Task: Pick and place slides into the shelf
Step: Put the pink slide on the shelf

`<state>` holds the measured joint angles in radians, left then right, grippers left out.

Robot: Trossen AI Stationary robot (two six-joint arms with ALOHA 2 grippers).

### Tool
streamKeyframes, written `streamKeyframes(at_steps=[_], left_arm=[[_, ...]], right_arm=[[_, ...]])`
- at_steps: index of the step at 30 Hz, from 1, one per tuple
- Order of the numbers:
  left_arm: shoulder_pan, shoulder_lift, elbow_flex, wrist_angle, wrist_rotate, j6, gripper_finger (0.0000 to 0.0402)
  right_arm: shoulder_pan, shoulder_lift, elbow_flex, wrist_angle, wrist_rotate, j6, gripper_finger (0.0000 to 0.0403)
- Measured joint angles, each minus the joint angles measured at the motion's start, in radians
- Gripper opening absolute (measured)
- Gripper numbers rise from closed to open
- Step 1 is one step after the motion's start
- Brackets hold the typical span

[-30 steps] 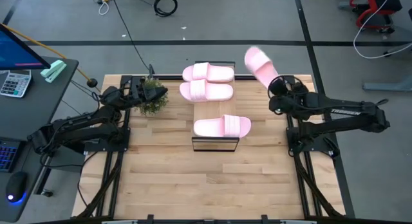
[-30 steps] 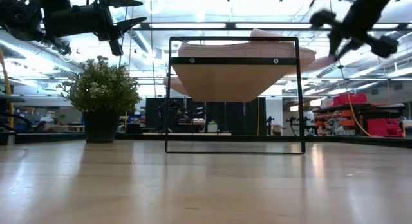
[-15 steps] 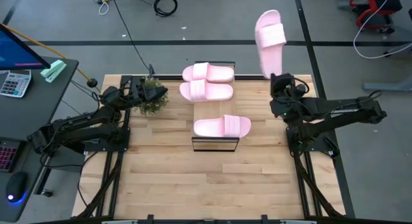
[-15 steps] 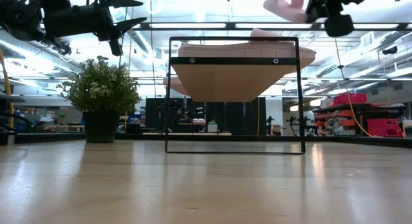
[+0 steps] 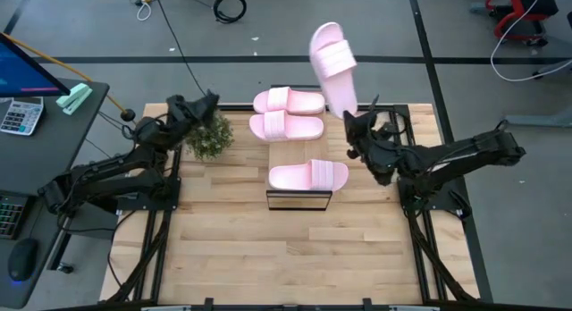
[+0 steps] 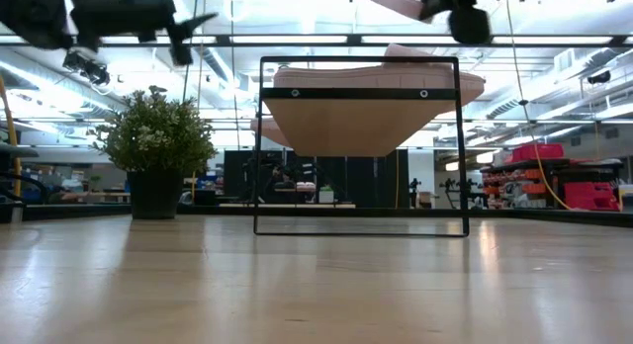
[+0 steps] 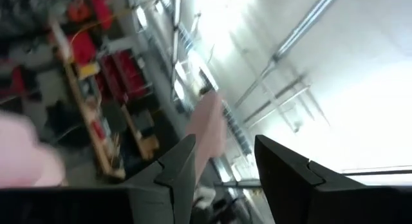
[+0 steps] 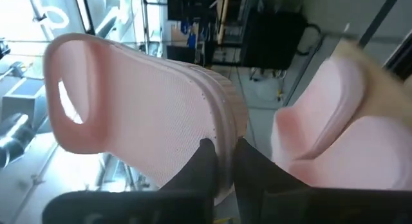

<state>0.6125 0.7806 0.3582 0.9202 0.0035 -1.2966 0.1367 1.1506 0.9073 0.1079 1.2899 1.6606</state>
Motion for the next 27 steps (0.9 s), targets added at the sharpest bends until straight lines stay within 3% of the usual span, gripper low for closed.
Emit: streamKeyframes(at_steps=[7, 13, 18, 27], left_arm=[[-0.002, 0.07, 0.169, -0.004, 0.017, 0.143, 0.0163], [-0.011, 0.159, 0.278, -0.009, 0.047, 0.171, 0.0163], [-0.06, 0.233, 0.341, -0.006, 0.107, 0.243, 0.0168], [-0.157, 0.316, 0.431, -0.012, 0.109, 0.487, 0.0253]], right_arm=[[-0.08, 0.102, 0.047, 0.254, -0.177, -0.187, 0.0034], [-0.14, 0.185, 0.201, 0.266, -0.358, -0.376, 0.0034], [-0.188, 0.25, 0.333, 0.257, -0.439, -0.488, 0.0034], [-0.25, 0.333, 0.417, 0.233, -0.553, -0.496, 0.0032]])
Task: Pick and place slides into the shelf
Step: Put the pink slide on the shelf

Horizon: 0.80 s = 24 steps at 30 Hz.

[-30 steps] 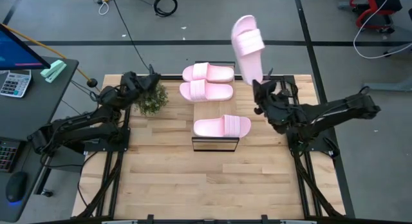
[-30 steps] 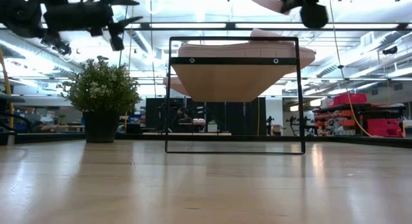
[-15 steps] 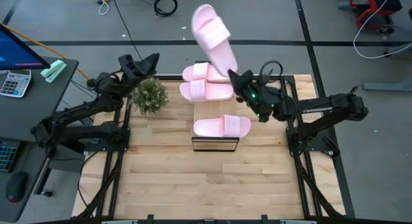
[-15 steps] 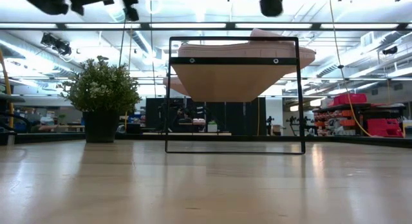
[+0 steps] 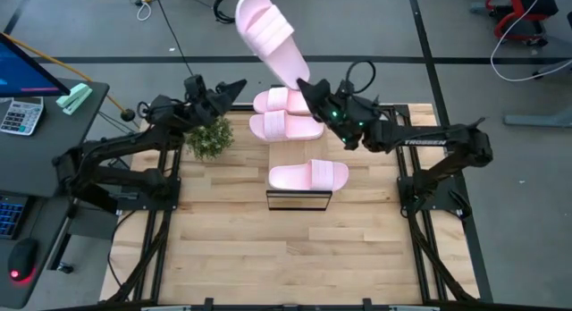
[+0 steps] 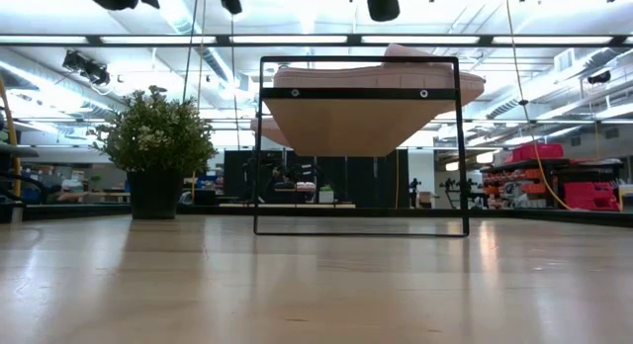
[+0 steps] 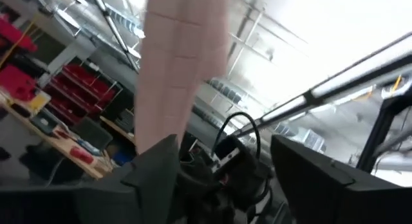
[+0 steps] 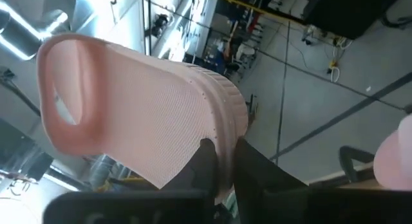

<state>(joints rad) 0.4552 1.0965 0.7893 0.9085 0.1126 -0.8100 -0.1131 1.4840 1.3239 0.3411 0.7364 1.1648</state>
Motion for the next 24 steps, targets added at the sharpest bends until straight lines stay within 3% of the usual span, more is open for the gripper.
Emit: streamKeyframes(at_steps=[9, 24], left_arm=[[0.019, 0.023, 0.051, 0.003, -0.04, 0.019, 0.0316], [0.048, 0.023, 0.052, -0.01, -0.042, -0.042, 0.0309]], right_arm=[[0.02, 0.027, 0.0, -0.043, -0.037, 0.021, 0.0032], [0.014, 0.026, 0.0, -0.11, -0.067, 0.044, 0.003]])
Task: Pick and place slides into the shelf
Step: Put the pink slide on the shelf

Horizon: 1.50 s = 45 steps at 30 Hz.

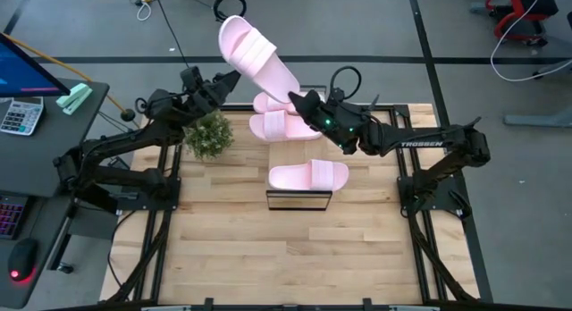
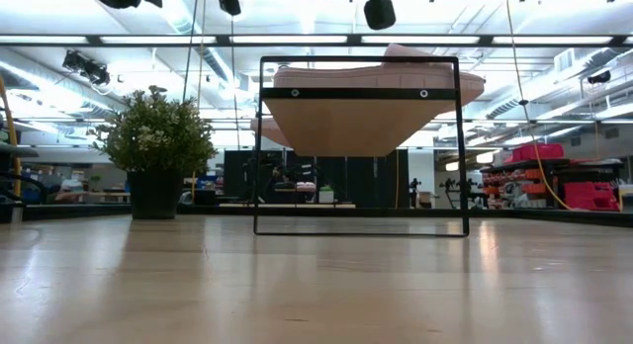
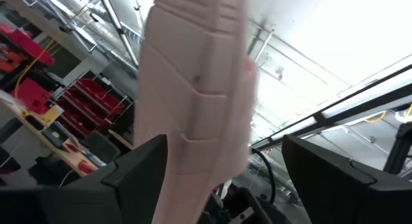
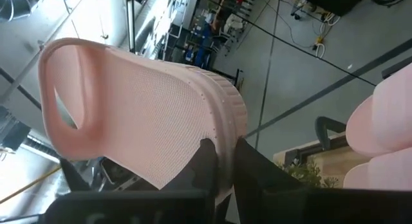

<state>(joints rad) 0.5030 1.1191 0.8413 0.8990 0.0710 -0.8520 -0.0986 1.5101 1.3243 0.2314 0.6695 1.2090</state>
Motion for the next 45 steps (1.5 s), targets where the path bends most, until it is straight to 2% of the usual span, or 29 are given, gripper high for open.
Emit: streamKeyframes(at_steps=[11, 16, 27, 31, 36, 45], left_arm=[[-0.004, 0.0, 0.0, -0.023, -0.025, 0.011, 0.0313], [-0.044, 0.0, 0.0, -0.044, -0.029, 0.019, 0.0313], [-0.172, 0.098, -0.001, -0.05, -0.167, 0.053, 0.0313], [-0.183, 0.126, -0.001, -0.012, -0.228, 0.053, 0.0313], [-0.182, 0.126, -0.001, -0.011, -0.279, 0.055, 0.0296], [-0.183, 0.126, -0.001, -0.014, -0.286, 0.026, 0.0261]], right_arm=[[0.0, 0.0, 0.0, 0.0, -0.024, 0.003, 0.003], [-0.005, 0.0, 0.0, 0.001, -0.025, 0.002, 0.003], [-0.006, 0.0, 0.0, 0.014, -0.024, 0.003, 0.003], [-0.006, 0.0, 0.0, 0.018, -0.025, 0.003, 0.003], [-0.006, 0.0, 0.0, 0.018, -0.042, 0.003, 0.003], [-0.014, 0.0, 0.0, -0.002, -0.075, 0.003, 0.003]])
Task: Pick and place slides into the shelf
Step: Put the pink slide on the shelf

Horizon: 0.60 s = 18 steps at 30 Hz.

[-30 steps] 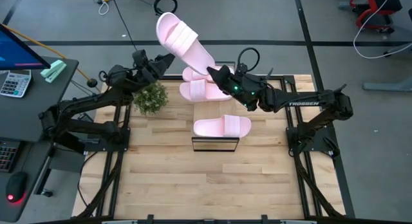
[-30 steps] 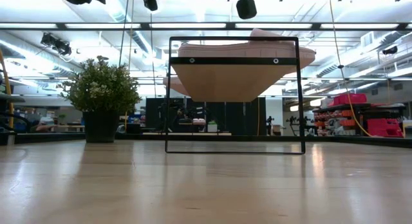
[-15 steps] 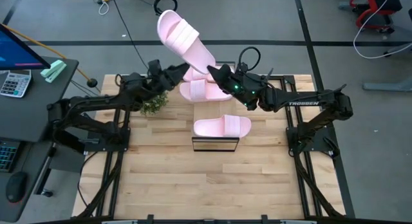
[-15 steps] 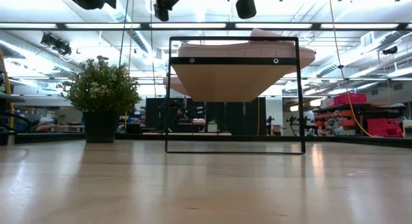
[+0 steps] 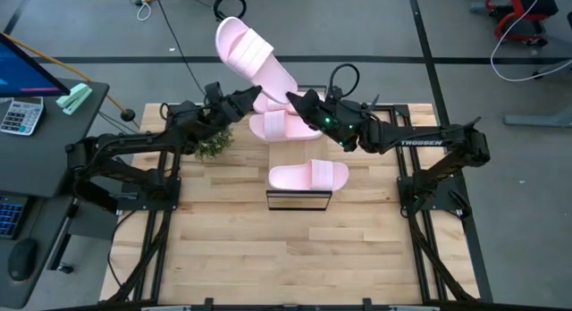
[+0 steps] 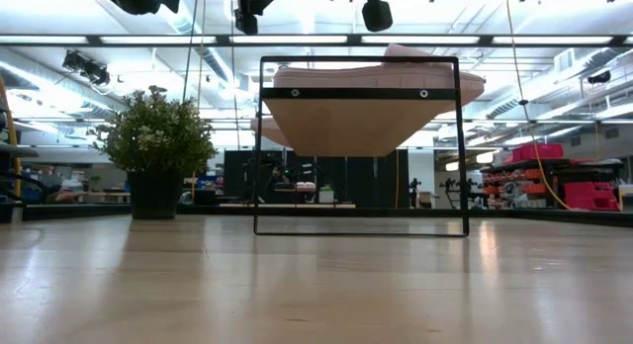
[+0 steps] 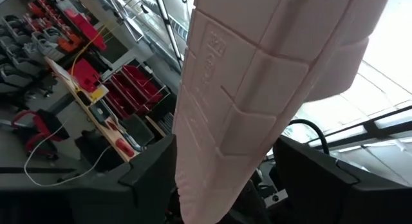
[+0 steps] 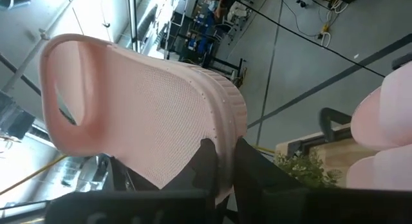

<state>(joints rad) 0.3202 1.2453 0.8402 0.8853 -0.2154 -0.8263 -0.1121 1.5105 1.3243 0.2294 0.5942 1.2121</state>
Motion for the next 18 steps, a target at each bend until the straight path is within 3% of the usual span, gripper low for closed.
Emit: streamKeyframes(at_steps=[11, 18], left_arm=[[0.0, 0.0, 0.0, 0.0, -0.011, -0.052, 0.0233], [0.0, 0.0, 0.0, -0.001, -0.016, -0.052, 0.0165]], right_arm=[[0.001, 0.0, 0.0, -0.028, -0.01, -0.002, 0.003], [0.001, 0.0, 0.0, -0.029, -0.01, -0.011, 0.003]])
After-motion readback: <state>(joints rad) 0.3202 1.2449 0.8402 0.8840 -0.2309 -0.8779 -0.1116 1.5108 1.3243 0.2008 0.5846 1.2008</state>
